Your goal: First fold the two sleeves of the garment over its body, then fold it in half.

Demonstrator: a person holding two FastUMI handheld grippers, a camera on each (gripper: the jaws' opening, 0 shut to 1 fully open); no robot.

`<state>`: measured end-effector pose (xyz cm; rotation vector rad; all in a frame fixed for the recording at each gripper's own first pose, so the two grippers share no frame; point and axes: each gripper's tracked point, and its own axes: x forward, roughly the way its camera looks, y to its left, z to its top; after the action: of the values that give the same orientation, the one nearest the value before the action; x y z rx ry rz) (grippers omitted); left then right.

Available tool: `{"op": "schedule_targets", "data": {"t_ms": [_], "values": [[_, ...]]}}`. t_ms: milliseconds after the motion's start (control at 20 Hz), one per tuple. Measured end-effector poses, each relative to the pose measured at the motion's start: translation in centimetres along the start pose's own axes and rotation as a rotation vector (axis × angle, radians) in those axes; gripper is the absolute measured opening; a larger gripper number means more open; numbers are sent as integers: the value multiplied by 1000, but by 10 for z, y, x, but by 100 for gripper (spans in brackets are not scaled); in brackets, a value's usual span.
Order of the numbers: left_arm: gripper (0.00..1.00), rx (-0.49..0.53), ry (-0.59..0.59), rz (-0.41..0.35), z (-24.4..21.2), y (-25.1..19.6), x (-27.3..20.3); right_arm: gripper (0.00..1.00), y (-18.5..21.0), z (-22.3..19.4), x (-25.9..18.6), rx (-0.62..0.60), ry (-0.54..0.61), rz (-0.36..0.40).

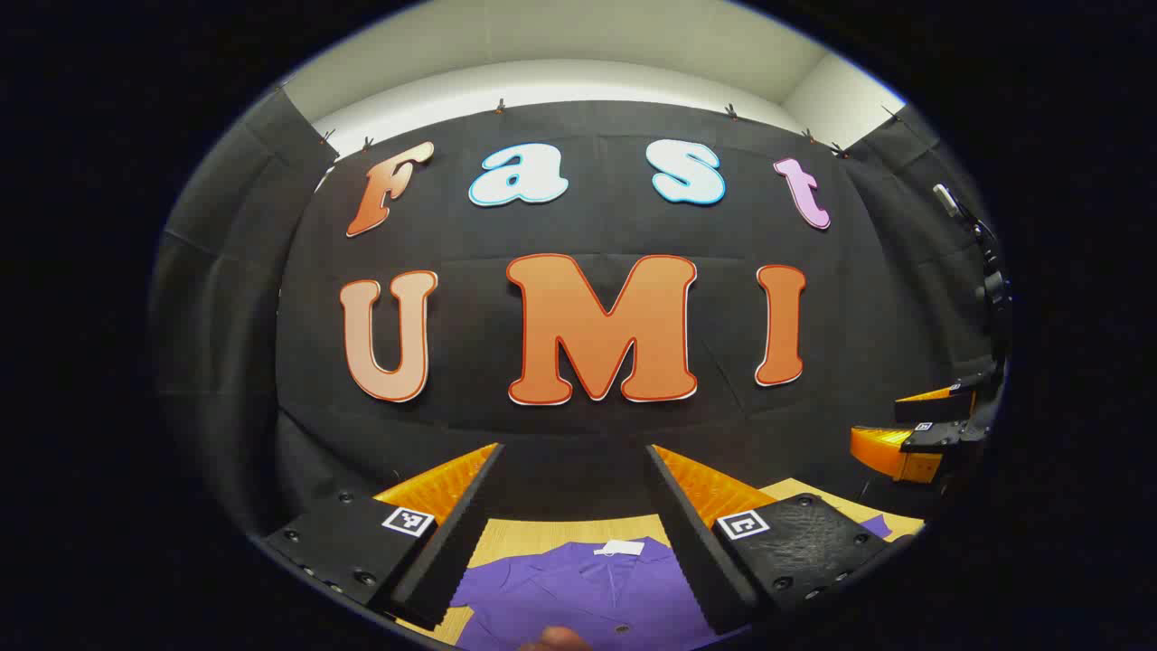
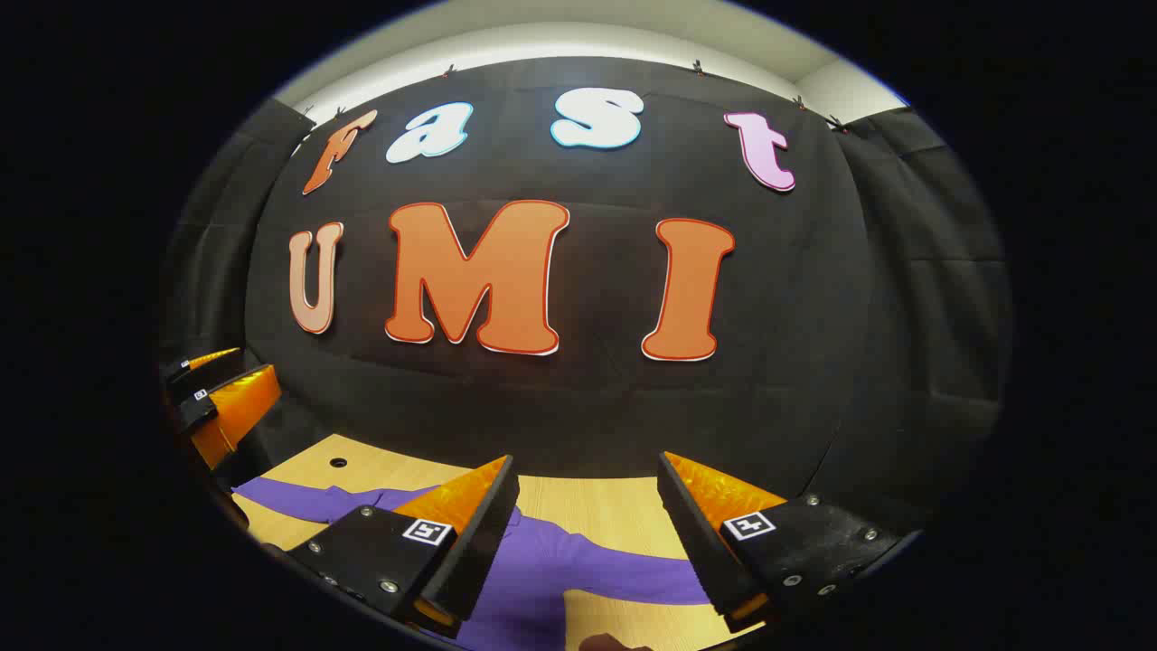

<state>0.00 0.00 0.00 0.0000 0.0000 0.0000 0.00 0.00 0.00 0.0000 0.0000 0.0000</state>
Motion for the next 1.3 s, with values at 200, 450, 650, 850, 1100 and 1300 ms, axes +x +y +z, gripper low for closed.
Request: {"op": "schedule_targets", "data": {"t_ms": [200,450,650,850,1100,1300], "values": [[98,1,8,27,-4,9,-3,93,-4,-10,5,-14,22,-7],[98,0,6,44,-3,13,-7,93,-6,-16,7,-21,38,-9],[98,13,-19,49,5,13,-10,93,-10,-19,8,-31,42,-19],[98,15,-23,50,6,13,-13,93,-19,-25,8,-38,60,-42],[98,26,-36,50,13,13,-20,93,-50,-52,13,-61,137,-108],[98,32,-36,55,12,14,-21,93,-89,-97,19,11,299,-153]]}}
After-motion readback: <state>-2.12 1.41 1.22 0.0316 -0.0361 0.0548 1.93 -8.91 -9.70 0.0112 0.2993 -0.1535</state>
